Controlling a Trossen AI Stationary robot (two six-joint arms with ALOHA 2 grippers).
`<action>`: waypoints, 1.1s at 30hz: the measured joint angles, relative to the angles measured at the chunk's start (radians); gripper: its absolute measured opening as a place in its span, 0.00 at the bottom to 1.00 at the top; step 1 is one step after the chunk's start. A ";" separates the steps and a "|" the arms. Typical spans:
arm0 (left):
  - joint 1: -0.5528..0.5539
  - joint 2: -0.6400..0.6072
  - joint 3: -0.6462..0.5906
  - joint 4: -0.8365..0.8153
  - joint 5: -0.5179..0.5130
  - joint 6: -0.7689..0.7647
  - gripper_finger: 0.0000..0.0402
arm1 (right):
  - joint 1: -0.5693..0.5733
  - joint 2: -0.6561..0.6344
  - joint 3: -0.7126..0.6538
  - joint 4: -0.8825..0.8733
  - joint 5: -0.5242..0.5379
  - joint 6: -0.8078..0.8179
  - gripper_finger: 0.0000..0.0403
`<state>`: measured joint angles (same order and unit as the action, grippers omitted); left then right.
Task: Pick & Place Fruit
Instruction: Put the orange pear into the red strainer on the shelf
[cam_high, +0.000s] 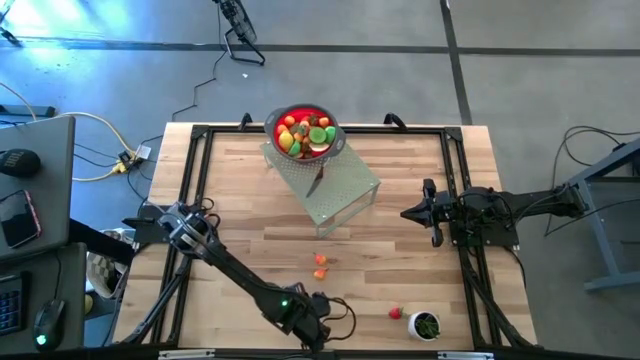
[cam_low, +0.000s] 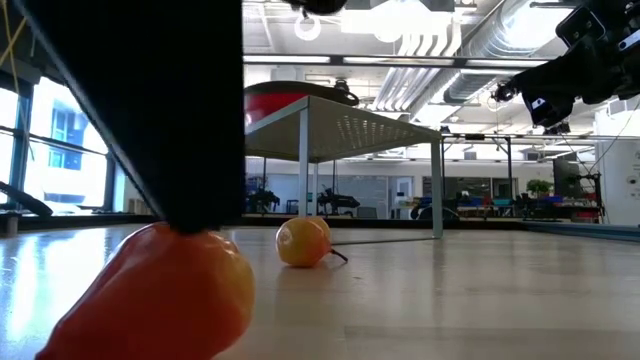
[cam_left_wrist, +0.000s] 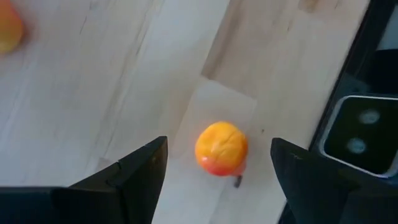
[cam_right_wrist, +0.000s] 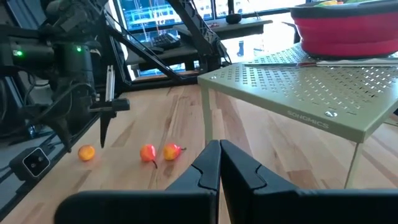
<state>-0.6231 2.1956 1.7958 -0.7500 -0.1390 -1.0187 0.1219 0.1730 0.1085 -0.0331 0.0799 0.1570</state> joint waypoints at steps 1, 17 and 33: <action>0.000 0.001 -0.006 0.003 0.000 -0.001 0.70 | 0.000 0.000 0.000 0.000 0.000 0.000 0.01; -0.008 0.000 -0.011 -0.001 -0.002 -0.035 0.70 | 0.000 0.000 0.000 0.000 0.000 -0.001 0.01; -0.013 0.054 -0.010 0.093 -0.007 -0.041 0.70 | 0.000 0.000 0.000 -0.001 0.000 -0.003 0.01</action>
<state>-0.6359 2.2494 1.7863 -0.6566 -0.1461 -1.0599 0.1222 0.1730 0.1085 -0.0341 0.0799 0.1539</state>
